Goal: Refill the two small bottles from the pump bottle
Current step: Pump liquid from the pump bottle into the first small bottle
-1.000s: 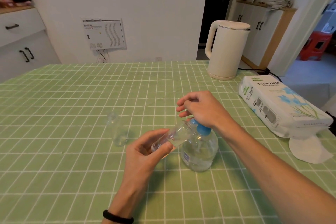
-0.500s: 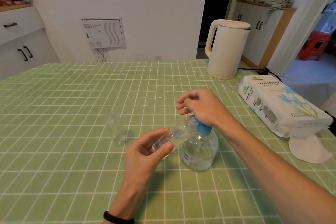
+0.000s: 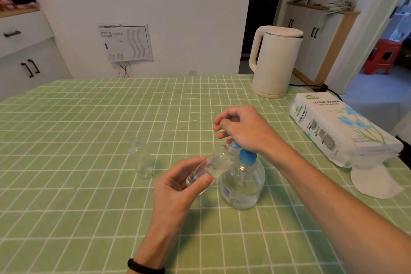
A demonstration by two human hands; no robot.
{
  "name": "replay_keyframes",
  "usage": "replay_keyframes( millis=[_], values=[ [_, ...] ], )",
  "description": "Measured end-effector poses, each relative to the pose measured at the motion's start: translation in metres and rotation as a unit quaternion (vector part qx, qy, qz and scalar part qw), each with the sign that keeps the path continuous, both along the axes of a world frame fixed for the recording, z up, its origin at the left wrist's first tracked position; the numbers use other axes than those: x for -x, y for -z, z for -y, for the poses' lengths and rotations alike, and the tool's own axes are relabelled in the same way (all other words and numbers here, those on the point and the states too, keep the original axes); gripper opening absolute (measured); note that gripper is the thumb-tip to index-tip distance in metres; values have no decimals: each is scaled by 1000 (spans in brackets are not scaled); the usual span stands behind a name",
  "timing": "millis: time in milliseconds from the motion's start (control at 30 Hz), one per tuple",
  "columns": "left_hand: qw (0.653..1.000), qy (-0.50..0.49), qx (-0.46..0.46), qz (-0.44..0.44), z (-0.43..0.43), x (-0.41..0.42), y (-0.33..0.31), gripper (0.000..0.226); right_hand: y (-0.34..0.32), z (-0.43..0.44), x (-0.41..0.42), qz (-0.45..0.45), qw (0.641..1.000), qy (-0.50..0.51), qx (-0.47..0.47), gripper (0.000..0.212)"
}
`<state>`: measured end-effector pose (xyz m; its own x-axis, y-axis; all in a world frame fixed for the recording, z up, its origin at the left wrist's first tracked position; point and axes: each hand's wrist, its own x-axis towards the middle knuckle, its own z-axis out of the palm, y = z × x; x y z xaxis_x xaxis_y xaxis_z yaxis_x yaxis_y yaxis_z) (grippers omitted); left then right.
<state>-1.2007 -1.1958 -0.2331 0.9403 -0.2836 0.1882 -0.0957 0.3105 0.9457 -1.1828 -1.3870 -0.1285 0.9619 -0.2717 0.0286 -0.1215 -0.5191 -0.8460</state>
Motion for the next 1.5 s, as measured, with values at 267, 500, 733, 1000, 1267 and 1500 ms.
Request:
replay_keyframes(
  millis=[267, 500, 733, 1000, 1267, 1500],
  values=[
    [1000, -6, -13, 7, -1, -1, 3, 42, 9, 1, -1, -29, 999, 15, -39, 25],
    [1000, 2, -13, 6, -3, -1, 4, 45, 8, 1, 1, -30, 999, 15, -26, 24],
    [1000, -3, 2, 6, 0, 0, 1, 43, 1, 2, 0, -1, 1000, 13, -7, 21],
    [1000, -5, -7, 11, -1, 0, 3, 43, 8, 0, 2, -31, 999, 17, -33, 25],
    [1000, -7, 0, 23, 0, 1, 3, 41, 5, 1, 2, -8, 1000, 22, -12, 22],
    [1000, -3, 15, 20, 2, 2, 2, 45, 6, 2, 0, 0, 1000, 16, -12, 26]
  ],
)
